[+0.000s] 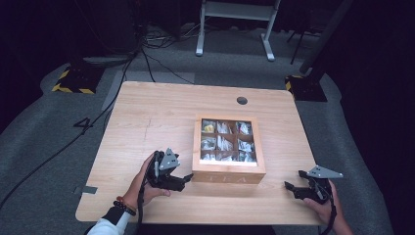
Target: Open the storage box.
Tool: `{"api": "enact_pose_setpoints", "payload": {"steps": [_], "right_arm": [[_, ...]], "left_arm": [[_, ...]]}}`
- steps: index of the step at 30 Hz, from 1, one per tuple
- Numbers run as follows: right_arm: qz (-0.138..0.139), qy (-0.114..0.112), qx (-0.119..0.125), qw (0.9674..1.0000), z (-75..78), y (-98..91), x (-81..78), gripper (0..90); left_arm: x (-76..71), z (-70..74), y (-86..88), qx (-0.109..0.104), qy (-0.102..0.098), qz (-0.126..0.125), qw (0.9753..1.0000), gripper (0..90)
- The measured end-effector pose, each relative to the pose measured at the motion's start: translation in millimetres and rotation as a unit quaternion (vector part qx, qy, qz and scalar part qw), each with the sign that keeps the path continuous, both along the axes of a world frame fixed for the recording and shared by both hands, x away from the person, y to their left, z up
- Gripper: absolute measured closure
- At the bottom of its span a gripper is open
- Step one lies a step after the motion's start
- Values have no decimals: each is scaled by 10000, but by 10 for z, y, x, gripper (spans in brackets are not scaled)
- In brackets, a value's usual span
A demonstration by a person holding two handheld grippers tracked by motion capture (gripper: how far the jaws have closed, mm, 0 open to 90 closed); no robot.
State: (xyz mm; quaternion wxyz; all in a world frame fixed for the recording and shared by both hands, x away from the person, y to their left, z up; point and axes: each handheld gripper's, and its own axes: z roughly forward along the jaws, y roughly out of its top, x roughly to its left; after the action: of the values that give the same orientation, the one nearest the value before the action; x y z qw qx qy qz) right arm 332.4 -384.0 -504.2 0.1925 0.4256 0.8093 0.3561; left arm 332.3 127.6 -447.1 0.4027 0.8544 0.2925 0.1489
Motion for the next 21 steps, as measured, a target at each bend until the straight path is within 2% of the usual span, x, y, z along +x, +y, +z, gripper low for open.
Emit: {"api": "enact_pose_setpoints", "payload": {"steps": [9, 10, 16, 21], "right_arm": [[0, 0, -1, 10000, 0, 0, 0, 186], [1, 0, -2, 10000, 0, 0, 0, 186], [0, 0, -2, 10000, 0, 0, 0, 186], [0, -1, -1, 10000, 0, 0, 0, 186]], "left_arm": [[19, -28, -55, 132, -25, 124, 9998, 171], [26, -39, -60, 206, -29, 175, 9996, 172], [47, -59, -55, 132, 72, 211, 9997, 160], [57, -50, -62, 109, 53, 219, 9997, 156]]}}
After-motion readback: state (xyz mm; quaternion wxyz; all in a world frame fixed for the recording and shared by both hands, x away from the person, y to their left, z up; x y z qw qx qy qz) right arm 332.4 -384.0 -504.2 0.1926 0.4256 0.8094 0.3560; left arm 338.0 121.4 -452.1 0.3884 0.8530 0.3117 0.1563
